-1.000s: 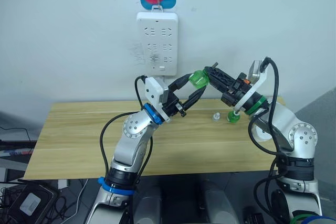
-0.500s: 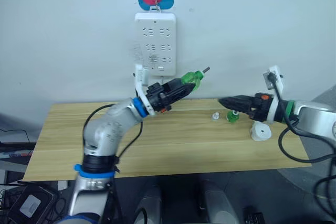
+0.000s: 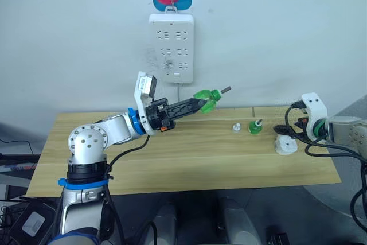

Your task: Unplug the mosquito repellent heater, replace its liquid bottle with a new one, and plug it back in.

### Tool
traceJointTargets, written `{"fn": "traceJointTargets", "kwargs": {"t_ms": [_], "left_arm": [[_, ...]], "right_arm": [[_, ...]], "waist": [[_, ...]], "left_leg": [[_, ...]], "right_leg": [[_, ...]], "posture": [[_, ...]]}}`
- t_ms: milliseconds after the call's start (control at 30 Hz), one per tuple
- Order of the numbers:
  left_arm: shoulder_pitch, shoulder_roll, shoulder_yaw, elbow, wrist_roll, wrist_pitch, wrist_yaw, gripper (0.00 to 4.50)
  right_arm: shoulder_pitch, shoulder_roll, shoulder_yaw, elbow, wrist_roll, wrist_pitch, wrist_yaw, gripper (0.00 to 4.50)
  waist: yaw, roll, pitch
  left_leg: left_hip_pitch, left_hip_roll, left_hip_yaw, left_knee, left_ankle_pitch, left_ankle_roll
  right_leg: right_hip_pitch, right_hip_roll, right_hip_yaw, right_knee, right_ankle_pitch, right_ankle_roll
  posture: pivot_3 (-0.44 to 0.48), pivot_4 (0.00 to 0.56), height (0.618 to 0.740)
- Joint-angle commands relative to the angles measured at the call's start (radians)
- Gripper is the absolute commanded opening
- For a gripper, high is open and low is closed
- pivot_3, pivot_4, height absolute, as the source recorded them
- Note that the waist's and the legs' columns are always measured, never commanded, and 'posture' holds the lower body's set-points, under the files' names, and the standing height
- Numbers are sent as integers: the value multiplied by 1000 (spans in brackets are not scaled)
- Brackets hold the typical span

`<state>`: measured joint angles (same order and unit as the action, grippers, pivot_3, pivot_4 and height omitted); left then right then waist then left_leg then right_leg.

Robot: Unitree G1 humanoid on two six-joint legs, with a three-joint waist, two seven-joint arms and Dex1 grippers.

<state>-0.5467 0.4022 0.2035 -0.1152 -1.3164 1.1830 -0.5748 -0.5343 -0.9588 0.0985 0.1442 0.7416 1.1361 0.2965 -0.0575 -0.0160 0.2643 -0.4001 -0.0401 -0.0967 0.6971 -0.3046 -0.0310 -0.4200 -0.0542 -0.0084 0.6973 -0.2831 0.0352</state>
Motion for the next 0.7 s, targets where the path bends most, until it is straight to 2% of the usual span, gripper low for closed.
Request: {"fn": "traceJointTargets", "kwargs": {"t_ms": [33, 433, 700], "left_arm": [[25, 5, 16, -52, -42, 0, 16, 2224], [69, 29, -1, -98, -69, 7, 24, 2224], [91, 44, -17, -135, -69, 3, 17, 2224]], "right_arm": [[-27, 13, -46, 25, -45, 56, 29, 4484], [-61, 67, -14, 162, -212, 49, 158, 4484], [-113, 116, 5, 322, -331, -1, 233, 4484]], "waist": [[0, 0, 0], [1, 0, 0], [1, 0, 1]], "left_leg": [[0, 0, 0, 0, 0, 0], [0, 0, 0, 0, 0, 0], [0, 0, 0, 0, 0, 0]], "right_leg": [[0, 0, 0, 0, 0, 0], [0, 0, 1, 0, 0, 0], [0, 0, 1, 0, 0, 0]], "posture": [[-89, 259, 740], [-75, 277, 740], [-69, 286, 740]]}}
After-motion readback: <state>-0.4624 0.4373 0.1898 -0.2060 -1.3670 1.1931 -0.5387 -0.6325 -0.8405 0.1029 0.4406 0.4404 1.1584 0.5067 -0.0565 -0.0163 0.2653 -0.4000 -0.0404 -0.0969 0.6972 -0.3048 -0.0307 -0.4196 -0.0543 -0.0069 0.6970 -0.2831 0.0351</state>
